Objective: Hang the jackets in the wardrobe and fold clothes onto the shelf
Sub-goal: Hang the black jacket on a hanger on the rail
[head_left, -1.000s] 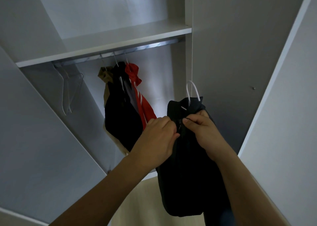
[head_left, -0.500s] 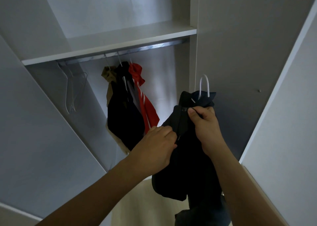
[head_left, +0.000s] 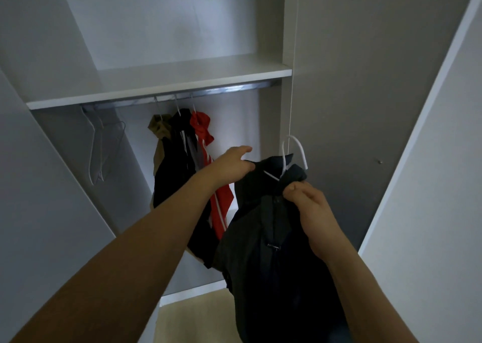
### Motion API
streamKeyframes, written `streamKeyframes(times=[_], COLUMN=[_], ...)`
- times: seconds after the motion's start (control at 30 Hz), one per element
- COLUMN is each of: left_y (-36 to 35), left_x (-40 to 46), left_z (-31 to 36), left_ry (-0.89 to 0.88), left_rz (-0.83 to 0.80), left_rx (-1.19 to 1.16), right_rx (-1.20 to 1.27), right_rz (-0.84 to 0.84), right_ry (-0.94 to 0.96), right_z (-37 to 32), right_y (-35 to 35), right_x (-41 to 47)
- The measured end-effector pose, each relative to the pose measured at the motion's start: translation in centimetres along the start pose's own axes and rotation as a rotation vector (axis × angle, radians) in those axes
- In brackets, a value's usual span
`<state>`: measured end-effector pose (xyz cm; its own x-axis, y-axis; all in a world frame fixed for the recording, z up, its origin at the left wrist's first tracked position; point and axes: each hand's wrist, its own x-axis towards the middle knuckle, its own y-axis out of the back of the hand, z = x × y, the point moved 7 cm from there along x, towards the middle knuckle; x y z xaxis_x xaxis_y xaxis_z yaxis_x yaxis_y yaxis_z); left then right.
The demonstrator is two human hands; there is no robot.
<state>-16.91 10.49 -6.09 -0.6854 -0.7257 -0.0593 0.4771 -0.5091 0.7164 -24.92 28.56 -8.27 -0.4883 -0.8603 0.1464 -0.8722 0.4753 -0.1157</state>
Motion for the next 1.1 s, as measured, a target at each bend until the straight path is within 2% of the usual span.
streamKeyframes(times=[0.1, 0.23, 0.3, 0.43, 0.5, 0.63, 0.9, 1.1], left_y=[-1.7, -2.2, -2.3, -2.2, -2.6, -3.9, -3.0, -3.0], left_x=[1.5, 2.7, 2.5, 0.2, -1.4, -3.6, -4.3, -4.6], left_z=[0.5, 0.8, 1.2, 2.9, 3.8, 5.6, 5.6, 5.0], left_ry=[0.031, -0.02, -0.062, -0.202, -0.301, -0.42, -0.413, -0.39], left_rz=[-0.072, -0.008, 0.055, 0.202, 0.16, 0.03, -0.077, -0.031], left_rx=[-0.048, 0.254, 0.307, -0.042, -0.199, -0.219, -0.165, -0.147], right_rx=[-0.061, -0.244, -0.296, -0.217, -0.128, 0.14, 0.132, 0.161], right_rz=[-0.084, -0.036, 0.017, 0.142, 0.184, 0.065, -0.143, -0.079], right_ry=[-0.001, 0.09, 0.116, 0.118, 0.122, 0.109, 0.137, 0.131], right_z=[-0.3, -0.3, -0.1, 0.1, 0.1, -0.6, -0.7, 0.1], right_y=[0.2, 1.3, 1.9, 4.3, 5.4, 4.6, 2.6, 3.0], right_x=[-0.4, -0.4, -0.4, -0.2, 0.0, 0.2, 0.6, 1.5])
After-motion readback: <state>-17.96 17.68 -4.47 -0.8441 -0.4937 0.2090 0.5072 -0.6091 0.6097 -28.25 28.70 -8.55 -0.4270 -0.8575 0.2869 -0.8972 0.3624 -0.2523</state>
